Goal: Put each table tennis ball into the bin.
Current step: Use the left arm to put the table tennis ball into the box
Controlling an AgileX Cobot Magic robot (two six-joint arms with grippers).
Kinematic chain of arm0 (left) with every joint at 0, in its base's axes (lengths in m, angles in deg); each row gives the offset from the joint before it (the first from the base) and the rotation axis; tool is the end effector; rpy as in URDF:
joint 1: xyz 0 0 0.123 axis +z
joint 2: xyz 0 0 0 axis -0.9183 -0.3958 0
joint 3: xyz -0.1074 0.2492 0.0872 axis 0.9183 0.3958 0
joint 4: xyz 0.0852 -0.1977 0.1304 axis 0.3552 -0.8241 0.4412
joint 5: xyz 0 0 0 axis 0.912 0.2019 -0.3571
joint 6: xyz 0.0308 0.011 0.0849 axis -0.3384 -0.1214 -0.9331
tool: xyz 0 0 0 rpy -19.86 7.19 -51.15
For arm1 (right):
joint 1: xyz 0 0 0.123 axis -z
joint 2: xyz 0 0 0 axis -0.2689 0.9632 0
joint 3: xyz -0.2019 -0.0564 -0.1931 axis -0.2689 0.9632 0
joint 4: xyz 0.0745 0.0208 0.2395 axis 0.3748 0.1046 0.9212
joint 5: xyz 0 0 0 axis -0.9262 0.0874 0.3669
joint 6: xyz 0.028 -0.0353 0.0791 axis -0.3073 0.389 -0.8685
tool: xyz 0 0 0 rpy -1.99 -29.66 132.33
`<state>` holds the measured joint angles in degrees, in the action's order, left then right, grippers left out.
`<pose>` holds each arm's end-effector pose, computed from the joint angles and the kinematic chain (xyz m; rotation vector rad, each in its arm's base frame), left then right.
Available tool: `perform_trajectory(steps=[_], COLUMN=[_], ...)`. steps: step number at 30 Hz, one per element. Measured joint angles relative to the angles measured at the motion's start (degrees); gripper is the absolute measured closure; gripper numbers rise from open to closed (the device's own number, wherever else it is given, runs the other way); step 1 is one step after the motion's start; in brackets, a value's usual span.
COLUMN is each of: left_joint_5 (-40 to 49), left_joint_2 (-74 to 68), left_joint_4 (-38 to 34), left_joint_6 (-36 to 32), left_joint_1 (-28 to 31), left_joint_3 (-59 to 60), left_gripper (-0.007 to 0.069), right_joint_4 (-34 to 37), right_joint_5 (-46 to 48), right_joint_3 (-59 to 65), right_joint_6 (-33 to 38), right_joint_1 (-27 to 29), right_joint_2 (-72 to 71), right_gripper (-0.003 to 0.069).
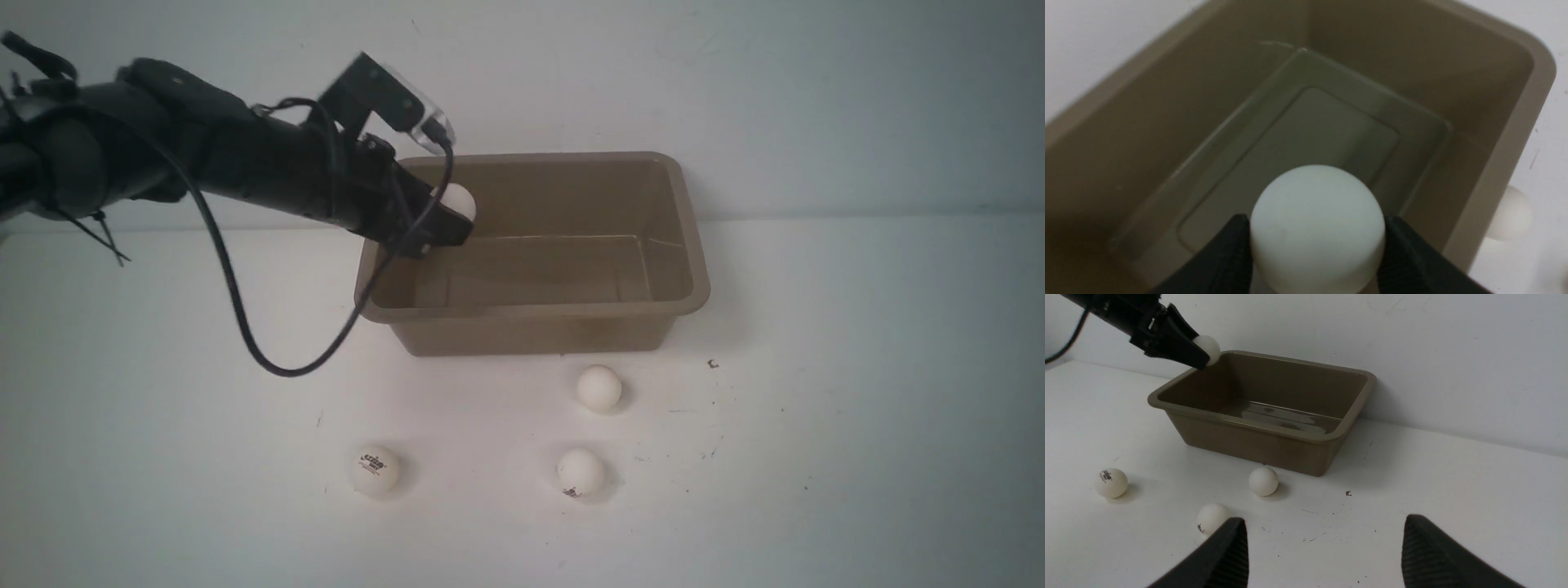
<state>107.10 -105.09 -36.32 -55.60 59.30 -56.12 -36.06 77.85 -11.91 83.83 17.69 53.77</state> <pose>0.4336 -0.1100 0.2310 1.0083 2.0309 -0.5331 0.0174 0.0382 0.2791 -0.3978 1.8223 0.2895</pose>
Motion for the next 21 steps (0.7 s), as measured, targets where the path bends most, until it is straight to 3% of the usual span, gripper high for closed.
perform_trajectory(steps=[2, 5, 8, 10, 11, 12, 13, 15, 17, 21], left_joint_5=[-0.04, -0.52, -0.32, 2.38, 2.72, 5.89, 6.33, 13.56, 20.40, 26.89], left_joint_2=[-1.69, -2.33, -0.05, 3.44, 3.78, 6.43, 6.76, 10.68, 13.30, 16.40], left_joint_4=[0.00, 0.68, 7.75, 17.41, 17.41, 24.45, 26.18, 35.13, 38.28, 39.69], left_joint_6=[0.23, 4.76, 12.37, 20.83, 21.56, 27.30, 27.99, 35.70, 41.24, 45.72], left_joint_1=[-0.85, -1.66, -1.72, -1.27, -1.18, -0.89, -0.85, -0.69, -0.62, -0.62], left_joint_3=[-1.19, -3.26, -4.93, -5.86, -5.92, -6.13, -6.13, -6.25, -6.25, -6.25], left_gripper=[0.0250, 0.0155, 0.0116, 0.0120, 0.0123, 0.0141, 0.0144, 0.0172, 0.0184, 0.0188], right_joint_4=[0.00, 0.00, 0.00, 0.00, 0.00, 0.00, 0.00, 0.00, 0.00, 0.00], right_joint_5=[0.23, 0.45, 0.47, 0.47, 0.47, 0.47, 0.47, 0.47, 0.47, 0.47], right_joint_3=[0.00, 0.00, 0.00, 0.00, 0.00, 0.00, 0.00, 0.00, 0.00, 0.00], right_joint_6=[0.00, 0.00, 0.00, 0.00, 0.00, 0.00, 0.00, 0.00, 0.00, 0.00], right_joint_1=[0.00, 0.00, 0.00, 0.00, 0.00, 0.00, 0.00, 0.00, 0.00, 0.00], right_joint_2=[0.00, 0.00, 0.00, 0.00, 0.00, 0.00, 0.00, 0.00, 0.00, 0.00], right_gripper=[0.0198, 0.0198, 0.0198, 0.0198, 0.0198, 0.0198, 0.0198, 0.0198, 0.0198, 0.0198])
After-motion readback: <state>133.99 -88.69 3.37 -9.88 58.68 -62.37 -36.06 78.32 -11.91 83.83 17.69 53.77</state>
